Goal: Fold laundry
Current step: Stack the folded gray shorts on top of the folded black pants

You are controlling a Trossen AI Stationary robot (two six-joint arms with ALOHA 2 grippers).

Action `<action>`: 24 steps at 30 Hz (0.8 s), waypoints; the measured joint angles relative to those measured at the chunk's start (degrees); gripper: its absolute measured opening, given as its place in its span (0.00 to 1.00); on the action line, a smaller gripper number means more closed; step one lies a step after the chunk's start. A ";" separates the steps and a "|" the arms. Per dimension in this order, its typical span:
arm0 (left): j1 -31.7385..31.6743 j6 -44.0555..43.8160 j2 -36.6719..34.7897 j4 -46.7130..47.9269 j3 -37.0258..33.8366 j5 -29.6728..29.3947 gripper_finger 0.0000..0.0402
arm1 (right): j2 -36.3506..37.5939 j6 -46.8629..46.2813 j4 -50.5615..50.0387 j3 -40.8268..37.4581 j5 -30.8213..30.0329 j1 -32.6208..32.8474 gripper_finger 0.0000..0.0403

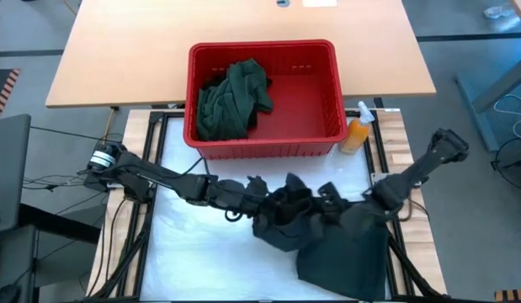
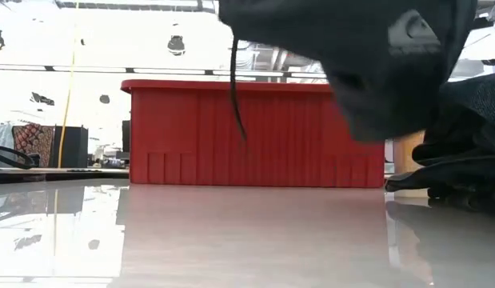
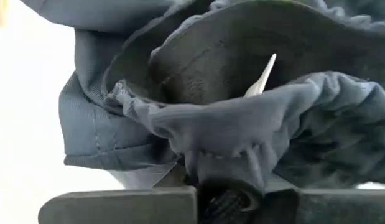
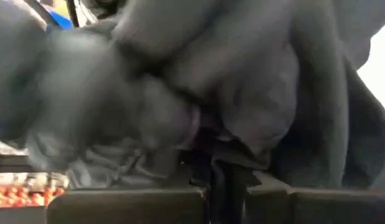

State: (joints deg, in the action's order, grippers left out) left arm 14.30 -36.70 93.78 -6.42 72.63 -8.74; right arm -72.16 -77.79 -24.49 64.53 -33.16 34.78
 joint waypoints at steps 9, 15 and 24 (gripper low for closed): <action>-2.20 1.90 6.37 4.25 15.84 1.90 0.02 | 11.19 -0.02 -8.85 0.00 -1.25 4.89 0.08; -1.65 -6.26 17.24 1.68 24.25 9.87 0.02 | 14.66 -11.36 -17.53 -0.04 0.44 14.05 0.08; -0.14 -14.43 31.48 2.83 37.20 16.24 0.02 | 10.84 -38.53 -30.07 -0.04 0.09 33.02 0.08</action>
State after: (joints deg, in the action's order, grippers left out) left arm 14.16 -51.13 125.26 -3.59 109.83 7.49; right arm -61.31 -116.33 -54.56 64.49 -33.07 67.80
